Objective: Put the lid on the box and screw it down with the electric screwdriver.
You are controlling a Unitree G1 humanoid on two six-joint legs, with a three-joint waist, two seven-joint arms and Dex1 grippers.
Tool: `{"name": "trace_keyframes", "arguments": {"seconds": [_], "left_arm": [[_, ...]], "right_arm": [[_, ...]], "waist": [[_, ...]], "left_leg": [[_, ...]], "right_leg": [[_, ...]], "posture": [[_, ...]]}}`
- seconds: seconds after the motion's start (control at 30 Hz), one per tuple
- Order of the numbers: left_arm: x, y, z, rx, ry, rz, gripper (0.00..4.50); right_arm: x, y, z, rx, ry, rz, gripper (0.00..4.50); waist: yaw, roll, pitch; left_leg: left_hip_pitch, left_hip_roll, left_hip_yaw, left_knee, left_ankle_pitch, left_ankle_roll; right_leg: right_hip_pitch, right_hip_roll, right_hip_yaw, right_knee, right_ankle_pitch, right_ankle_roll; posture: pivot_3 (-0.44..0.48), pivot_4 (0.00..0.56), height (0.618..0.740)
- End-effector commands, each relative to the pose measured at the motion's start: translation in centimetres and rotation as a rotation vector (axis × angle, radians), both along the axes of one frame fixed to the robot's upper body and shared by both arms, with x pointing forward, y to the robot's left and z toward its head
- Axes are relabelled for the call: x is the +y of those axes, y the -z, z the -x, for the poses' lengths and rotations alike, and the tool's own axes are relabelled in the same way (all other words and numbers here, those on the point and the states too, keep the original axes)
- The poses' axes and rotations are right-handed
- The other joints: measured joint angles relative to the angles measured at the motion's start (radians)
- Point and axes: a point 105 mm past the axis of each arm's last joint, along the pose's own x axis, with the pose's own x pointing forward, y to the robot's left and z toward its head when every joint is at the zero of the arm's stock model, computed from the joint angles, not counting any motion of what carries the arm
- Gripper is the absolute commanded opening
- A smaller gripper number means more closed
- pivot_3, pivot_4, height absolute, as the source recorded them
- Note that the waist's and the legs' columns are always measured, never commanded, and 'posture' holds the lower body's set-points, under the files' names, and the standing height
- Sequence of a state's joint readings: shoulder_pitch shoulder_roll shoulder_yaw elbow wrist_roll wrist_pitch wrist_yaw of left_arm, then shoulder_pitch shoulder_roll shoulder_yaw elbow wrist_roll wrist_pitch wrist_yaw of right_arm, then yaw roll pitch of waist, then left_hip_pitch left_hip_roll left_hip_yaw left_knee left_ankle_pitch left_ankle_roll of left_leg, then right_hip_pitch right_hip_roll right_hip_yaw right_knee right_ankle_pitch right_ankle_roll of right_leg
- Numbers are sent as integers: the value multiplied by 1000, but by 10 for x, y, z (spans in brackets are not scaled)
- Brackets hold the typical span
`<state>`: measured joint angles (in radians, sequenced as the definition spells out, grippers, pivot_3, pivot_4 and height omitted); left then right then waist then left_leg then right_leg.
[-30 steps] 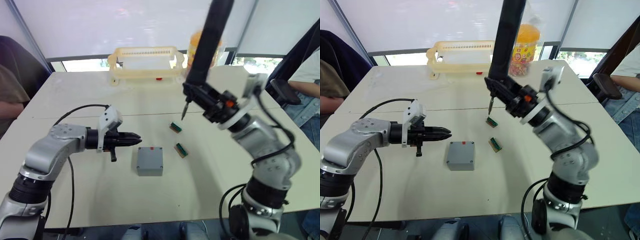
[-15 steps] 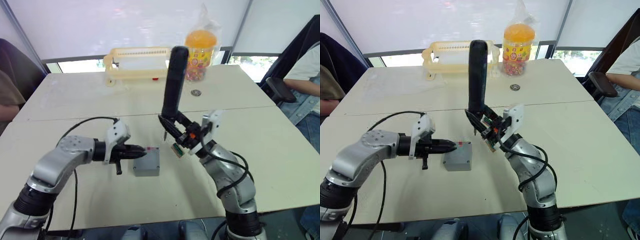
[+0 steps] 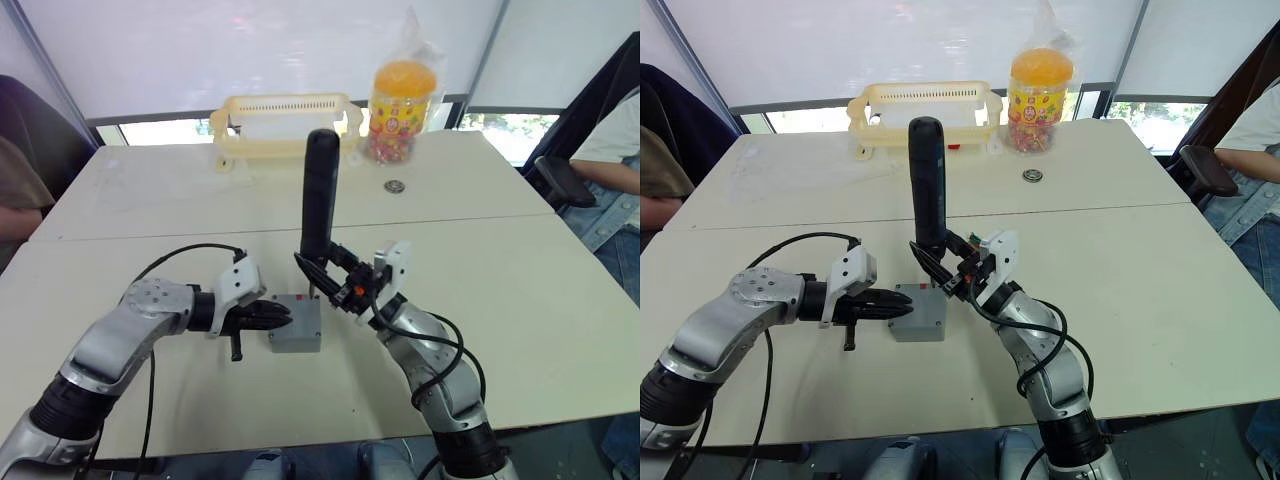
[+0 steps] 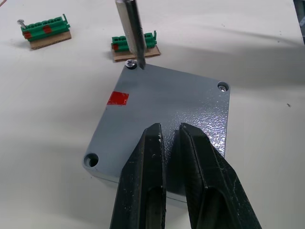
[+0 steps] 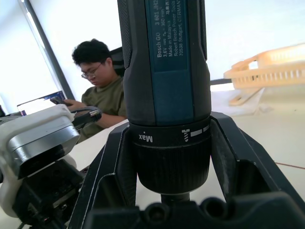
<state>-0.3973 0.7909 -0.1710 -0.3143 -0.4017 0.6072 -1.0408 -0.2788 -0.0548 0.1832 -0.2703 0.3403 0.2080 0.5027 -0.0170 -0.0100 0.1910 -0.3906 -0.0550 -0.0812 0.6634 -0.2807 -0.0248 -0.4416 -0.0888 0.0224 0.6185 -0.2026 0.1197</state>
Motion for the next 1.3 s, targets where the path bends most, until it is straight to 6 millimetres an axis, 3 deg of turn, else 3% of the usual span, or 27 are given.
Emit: {"name": "trace_keyframes", "arguments": {"seconds": [0.03, 1.07, 1.3], "left_arm": [[1, 6, 2, 23, -1, -18, 560], [0, 8, 1, 22, -14, -27, 560], [1, 10, 3, 25, -6, -46, 560]], "right_arm": [[-3, -27, 4, -105, 15, -61, 1717], [0, -13, -4, -93, 34, -28, 1717], [2, -1, -4, -83, 36, 35, 1717]], "waist": [[0, 0, 0], [0, 0, 0], [-1, 0, -1]], "left_leg": [[0, 0, 0, 0, 0, 0], [1, 0, 0, 0, 0, 0], [1, 0, 0, 0, 0, 0]], "right_leg": [[0, 0, 0, 0, 0, 0], [1, 0, 0, 0, 0, 0], [1, 0, 0, 0, 0, 0]], "posture": [[0, 150, 740], [0, 150, 740], [0, 150, 740]]}}
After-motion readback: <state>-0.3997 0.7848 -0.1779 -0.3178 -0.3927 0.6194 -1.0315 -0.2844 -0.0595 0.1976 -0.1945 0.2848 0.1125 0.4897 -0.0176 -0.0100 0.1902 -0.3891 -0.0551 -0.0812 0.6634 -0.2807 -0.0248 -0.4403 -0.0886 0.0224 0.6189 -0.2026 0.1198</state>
